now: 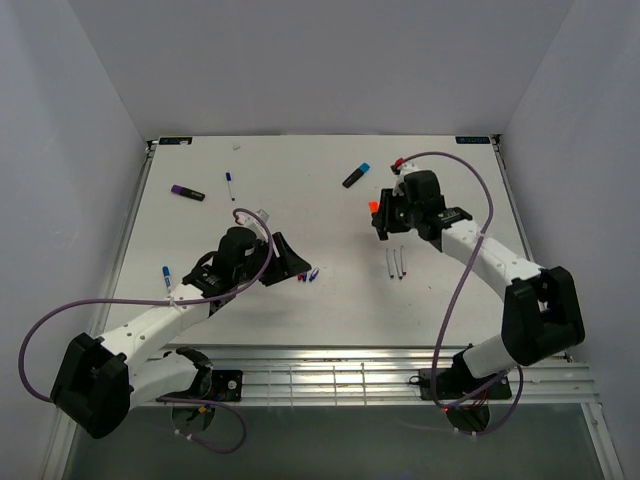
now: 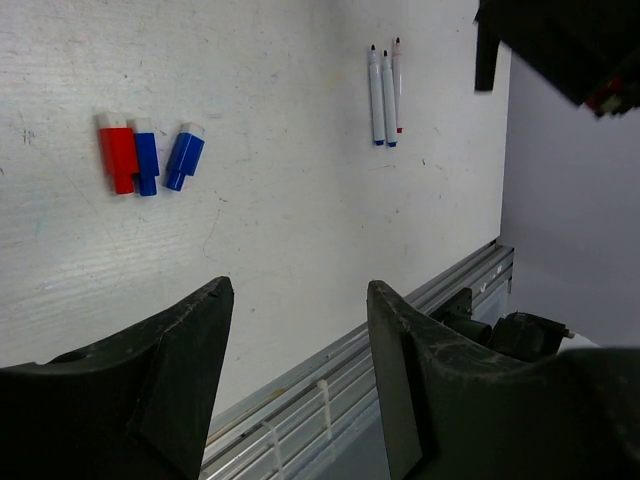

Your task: Open the pen caps

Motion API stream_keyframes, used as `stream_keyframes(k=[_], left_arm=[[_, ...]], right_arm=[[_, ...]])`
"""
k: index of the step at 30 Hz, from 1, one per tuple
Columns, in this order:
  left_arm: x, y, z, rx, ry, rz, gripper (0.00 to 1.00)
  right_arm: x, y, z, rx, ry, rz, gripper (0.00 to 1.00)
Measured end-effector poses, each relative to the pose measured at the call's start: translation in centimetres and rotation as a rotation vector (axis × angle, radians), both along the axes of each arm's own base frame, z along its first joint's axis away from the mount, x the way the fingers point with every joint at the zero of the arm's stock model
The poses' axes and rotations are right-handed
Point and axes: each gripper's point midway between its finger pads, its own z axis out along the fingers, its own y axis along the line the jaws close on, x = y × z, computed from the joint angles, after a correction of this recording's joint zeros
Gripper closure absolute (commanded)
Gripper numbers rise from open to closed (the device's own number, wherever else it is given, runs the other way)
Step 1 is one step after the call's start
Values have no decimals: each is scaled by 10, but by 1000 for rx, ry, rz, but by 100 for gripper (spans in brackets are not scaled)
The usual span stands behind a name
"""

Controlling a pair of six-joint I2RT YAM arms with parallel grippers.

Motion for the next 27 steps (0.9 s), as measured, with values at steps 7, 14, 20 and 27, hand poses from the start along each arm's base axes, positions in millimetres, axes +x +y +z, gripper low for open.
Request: stream_keyframes(k=[7,14,20,27], left_arm=[[-7,-15,10,-86,55,7,34],[-11,-31,12,-154,112,-7,34],[-13,-40,7,-169,138,-29,34],[-12,-42,7,-177,129,-38,35]], right_arm=[[-106,43,-32,45,77,200,92],[-157,86,-30,74,77,351,92],[-184,109,-31,67,79,413,92],[-195,121,-29,49,59,418,92]])
